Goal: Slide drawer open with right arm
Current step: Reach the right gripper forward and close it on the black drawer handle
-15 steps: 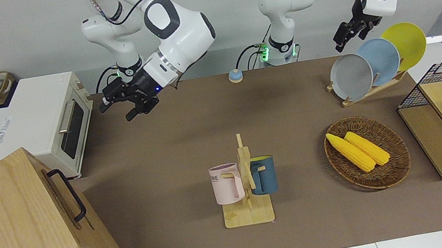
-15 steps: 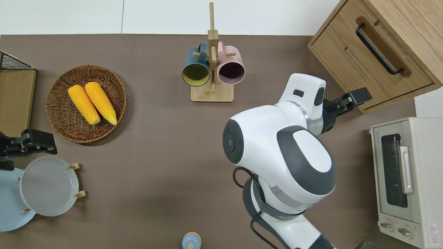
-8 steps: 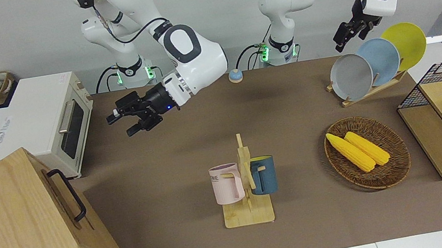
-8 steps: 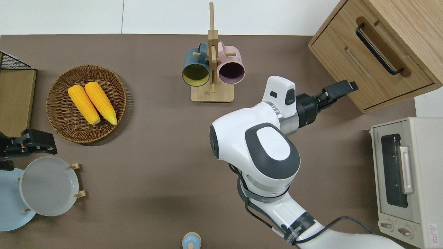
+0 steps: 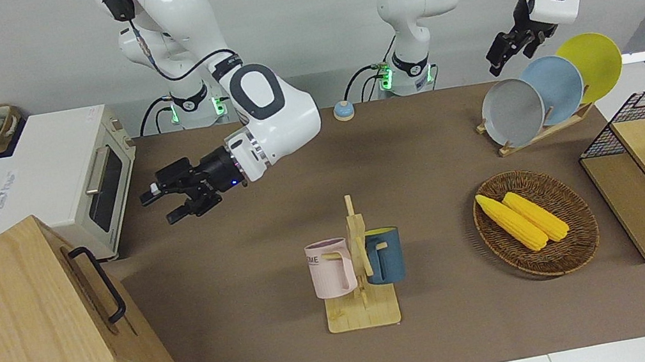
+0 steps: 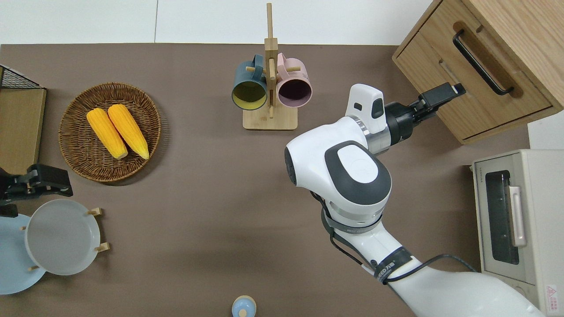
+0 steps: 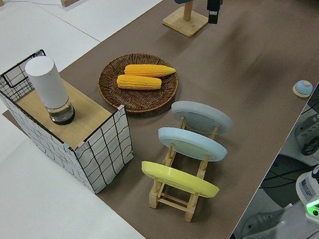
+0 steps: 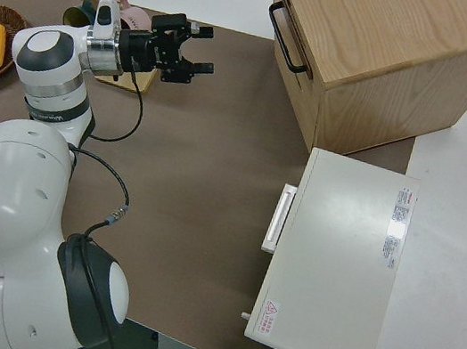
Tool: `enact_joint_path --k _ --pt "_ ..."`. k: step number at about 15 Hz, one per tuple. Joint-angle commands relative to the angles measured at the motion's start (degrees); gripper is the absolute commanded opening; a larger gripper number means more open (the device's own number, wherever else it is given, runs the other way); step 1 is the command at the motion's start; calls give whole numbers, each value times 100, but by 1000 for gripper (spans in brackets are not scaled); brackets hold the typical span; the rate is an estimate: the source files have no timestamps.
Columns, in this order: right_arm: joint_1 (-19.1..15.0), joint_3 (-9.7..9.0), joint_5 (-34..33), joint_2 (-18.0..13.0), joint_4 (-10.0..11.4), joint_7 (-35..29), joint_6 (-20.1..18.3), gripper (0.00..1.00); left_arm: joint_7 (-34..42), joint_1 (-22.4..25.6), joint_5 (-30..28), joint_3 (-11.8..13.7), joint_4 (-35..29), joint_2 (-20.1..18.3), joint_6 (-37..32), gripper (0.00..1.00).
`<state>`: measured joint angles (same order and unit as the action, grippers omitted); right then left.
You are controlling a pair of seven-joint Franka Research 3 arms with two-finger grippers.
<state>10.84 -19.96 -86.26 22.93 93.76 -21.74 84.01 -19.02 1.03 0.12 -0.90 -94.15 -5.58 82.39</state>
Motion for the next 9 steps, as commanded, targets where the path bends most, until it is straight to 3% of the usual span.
enact_joint_path --k 1,4,9 --pt "-91 211 -250 98 -69 -67 457 983 57 -24 -21 29 2 -49 -12 993" --pt "-161 440 -417 107 -69 -67 835 983 57 -24 -21 29 2 -49 -12 993" --pt "-162 1002 -549 124 -60 -296 1608 981 57 -24 -21 29 2 -49 -12 993"
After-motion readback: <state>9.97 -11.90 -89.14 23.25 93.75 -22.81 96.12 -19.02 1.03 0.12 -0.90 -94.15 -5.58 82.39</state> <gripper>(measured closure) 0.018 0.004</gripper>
